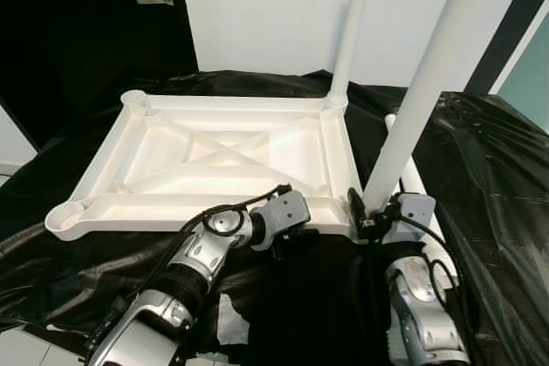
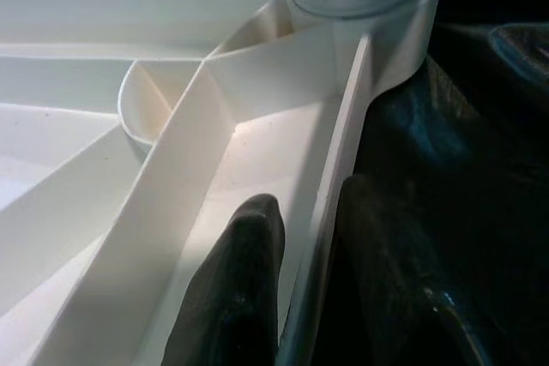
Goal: Building children table
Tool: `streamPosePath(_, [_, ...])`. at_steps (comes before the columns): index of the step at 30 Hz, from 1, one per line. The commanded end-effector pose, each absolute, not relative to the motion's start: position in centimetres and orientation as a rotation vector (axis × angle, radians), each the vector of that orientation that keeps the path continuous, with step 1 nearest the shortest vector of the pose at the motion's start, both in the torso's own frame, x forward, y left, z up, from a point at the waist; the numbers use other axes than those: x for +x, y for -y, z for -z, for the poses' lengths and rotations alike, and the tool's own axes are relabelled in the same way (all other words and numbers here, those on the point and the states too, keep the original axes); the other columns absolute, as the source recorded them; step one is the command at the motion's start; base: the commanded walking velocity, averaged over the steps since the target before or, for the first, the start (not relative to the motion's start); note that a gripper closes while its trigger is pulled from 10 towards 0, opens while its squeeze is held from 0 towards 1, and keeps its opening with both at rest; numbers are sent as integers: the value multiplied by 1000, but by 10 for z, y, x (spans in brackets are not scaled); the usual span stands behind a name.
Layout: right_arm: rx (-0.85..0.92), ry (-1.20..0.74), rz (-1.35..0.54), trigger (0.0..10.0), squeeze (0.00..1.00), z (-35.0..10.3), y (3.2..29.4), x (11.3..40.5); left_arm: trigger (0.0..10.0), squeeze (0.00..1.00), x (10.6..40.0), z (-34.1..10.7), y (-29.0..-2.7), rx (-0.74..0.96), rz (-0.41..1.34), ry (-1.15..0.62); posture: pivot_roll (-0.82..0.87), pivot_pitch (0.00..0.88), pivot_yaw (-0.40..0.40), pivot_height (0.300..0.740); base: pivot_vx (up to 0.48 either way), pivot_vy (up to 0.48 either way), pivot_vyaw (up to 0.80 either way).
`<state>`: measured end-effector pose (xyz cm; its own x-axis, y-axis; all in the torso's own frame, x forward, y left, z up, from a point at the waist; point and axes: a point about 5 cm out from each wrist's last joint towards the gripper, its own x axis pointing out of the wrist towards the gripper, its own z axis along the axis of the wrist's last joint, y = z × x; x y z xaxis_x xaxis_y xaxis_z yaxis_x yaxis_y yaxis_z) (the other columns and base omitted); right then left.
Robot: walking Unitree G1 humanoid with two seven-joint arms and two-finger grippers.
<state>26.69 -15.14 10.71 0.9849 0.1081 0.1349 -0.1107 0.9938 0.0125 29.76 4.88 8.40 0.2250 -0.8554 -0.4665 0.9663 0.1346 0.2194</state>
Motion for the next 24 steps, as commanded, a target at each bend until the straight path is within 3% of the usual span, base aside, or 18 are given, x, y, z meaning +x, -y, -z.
streamPosePath(1, [6,106,-177,10000,1000,-104,154,268,10000,0,271,-40,-54,521,1428,-478,8,0,-23,740,0,0,0])
streamPosePath(3, [6,106,-177,10000,1000,-104,154,268,10000,0,271,-40,-54,521,1428,-478,8,0,-23,740,0,0,0])
streamPosePath(4, [-58,89,-272,10000,0,-104,165,268,10000,0,271,-40,-53,522,1431,-475,-1,0,-19,740,0,0,0])
streamPosePath(13, [-142,59,-384,10000,0,-111,192,271,10000,0,272,-41,-51,525,1436,-471,-10,0,-17,740,0,0,0])
streamPosePath(22, [-208,-48,-671,10000,0,-114,205,265,10000,0,272,-41,-51,527,1436,-471,-8,0,-16,740,0,0,0])
streamPosePath(23, [-221,-57,-702,4353,0,-115,208,264,10000,0,273,-41,-51,526,1435,-470,-7,0,-17,740,0,0,0])
streamPosePath(24, [-231,-61,-725,1137,0,-117,210,265,10000,0,273,-41,-51,526,1434,-470,-6,0,-17,740,0,0,0])
